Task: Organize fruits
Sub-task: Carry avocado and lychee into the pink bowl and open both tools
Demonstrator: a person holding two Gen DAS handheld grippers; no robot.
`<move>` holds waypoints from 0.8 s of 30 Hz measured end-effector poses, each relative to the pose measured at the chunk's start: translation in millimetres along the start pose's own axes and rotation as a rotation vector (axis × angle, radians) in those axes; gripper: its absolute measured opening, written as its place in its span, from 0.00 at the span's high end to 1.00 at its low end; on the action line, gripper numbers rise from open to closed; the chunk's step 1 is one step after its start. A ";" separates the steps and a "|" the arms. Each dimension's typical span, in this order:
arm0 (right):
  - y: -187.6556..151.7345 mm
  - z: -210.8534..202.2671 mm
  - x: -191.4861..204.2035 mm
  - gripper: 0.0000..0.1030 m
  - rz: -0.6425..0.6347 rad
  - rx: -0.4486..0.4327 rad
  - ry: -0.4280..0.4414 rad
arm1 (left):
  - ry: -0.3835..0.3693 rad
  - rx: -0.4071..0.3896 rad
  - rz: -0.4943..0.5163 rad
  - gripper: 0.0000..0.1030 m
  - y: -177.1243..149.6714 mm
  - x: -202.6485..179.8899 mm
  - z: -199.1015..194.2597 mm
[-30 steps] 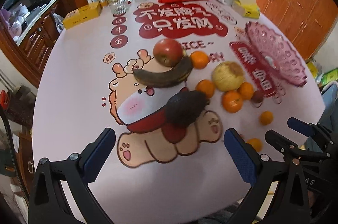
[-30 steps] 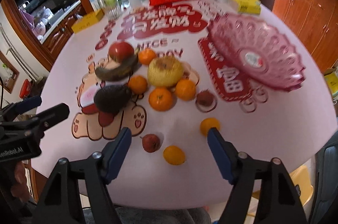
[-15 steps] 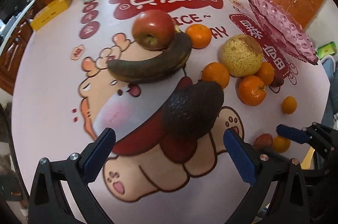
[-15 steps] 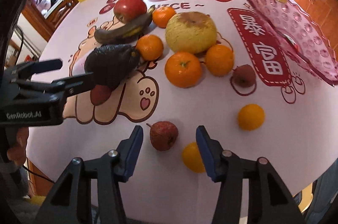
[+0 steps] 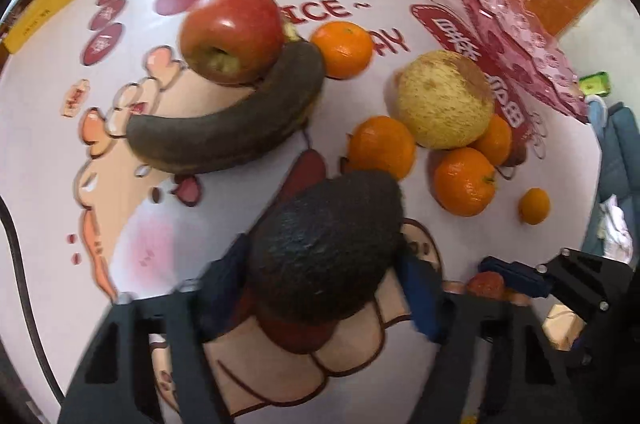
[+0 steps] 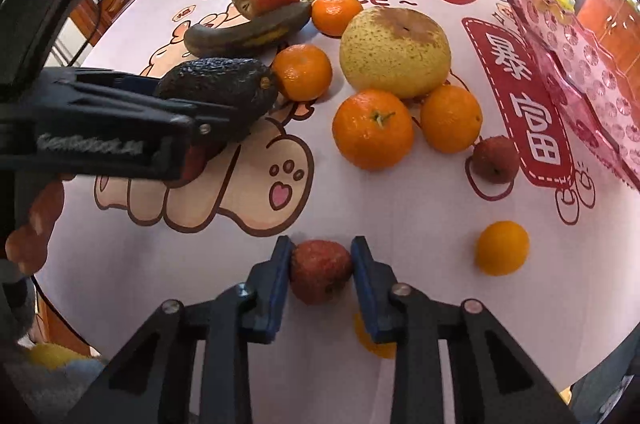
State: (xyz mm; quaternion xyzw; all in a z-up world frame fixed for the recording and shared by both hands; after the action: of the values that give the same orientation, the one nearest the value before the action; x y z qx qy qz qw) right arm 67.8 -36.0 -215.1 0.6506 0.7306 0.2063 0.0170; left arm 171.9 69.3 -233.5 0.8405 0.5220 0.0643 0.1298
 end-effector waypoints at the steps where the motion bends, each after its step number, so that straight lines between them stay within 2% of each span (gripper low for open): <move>1: 0.6 -0.1 0.2 0.71 0.000 0.000 0.001 | 0.006 -0.005 0.003 0.39 -0.1 -1.9 0.4; 5: 2.8 -2.8 -4.0 0.72 0.010 -0.013 -0.010 | 0.029 -0.022 0.017 0.41 -3.0 -7.0 -0.6; 10: 8.3 -14.4 -4.7 0.72 0.012 -0.045 -0.010 | 0.039 0.000 -0.001 0.41 -11.6 -8.4 -10.2; 15: 18.3 -40.5 -5.1 0.72 0.015 -0.101 -0.016 | 0.050 -0.026 0.023 0.41 -19.2 -15.9 -46.7; 20: 30.2 -77.0 -8.7 0.72 0.007 -0.165 -0.046 | 0.029 -0.103 0.053 0.41 -8.6 -34.8 -95.0; 24: 42.5 -112.4 -18.1 0.72 -0.002 -0.227 -0.093 | 0.006 -0.198 0.074 0.41 13.4 -58.5 -132.6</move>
State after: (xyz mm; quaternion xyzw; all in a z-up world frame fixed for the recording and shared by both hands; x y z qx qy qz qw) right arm 77.6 -81.9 -103.0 0.6526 0.7016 0.2576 0.1245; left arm 125.0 31.4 -101.1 0.8420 0.4823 0.1230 0.2082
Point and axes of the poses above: each gripper's, at about its wrist camera, not at the fingertips, and z roughly the way its jaws point, x to its left, y to its top, the point moved 5 cm from there along z, roughly the way its jaws point, and after that the axes turned 10 degrees about y, right-handed, at the moved point
